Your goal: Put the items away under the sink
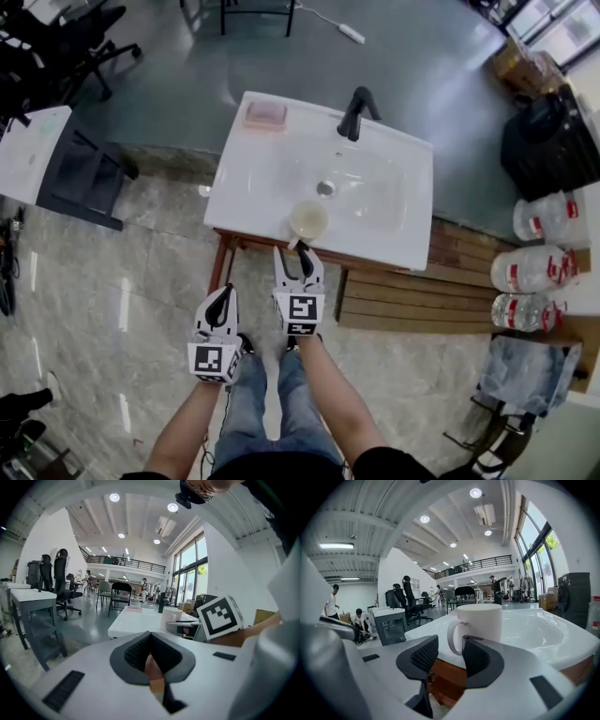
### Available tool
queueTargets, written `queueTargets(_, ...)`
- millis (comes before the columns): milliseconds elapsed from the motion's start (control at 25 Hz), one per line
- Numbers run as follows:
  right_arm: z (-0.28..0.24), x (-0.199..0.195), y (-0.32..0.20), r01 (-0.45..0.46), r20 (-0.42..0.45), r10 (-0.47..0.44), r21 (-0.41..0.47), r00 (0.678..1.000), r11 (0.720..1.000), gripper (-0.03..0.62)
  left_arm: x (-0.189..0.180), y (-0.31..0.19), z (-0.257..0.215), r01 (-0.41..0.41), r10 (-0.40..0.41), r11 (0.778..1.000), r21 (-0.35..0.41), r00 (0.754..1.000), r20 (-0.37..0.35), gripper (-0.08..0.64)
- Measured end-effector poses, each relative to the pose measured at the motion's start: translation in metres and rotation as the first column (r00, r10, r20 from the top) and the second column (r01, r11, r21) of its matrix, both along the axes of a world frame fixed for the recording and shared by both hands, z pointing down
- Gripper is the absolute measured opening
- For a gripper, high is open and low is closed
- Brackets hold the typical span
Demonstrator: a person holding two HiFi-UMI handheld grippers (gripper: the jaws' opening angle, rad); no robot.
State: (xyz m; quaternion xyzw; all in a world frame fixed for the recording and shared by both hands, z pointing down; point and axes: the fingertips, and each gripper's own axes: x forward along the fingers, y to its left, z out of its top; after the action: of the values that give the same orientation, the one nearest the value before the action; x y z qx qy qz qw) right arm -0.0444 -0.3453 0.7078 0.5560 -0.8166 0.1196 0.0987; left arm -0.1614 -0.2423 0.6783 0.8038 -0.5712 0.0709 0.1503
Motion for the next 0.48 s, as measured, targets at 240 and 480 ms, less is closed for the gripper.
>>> queueTargets(240,-0.002,-0.003,-0.012,-0.033,-0.039,0.033,0.010,0.999,0.999,0.072,-0.004,0.008,0.006,-0.001,0.001,1.000,-0.023,1.000,0.001,0.007)
queueTargets(480,-0.020,-0.007,-0.006,0.063,-0.105,-0.052,0.102,0.993,0.993,0.043,-0.009,0.015,0.009,0.005,-0.005,0.999,-0.032,1.000,0.007,0.007)
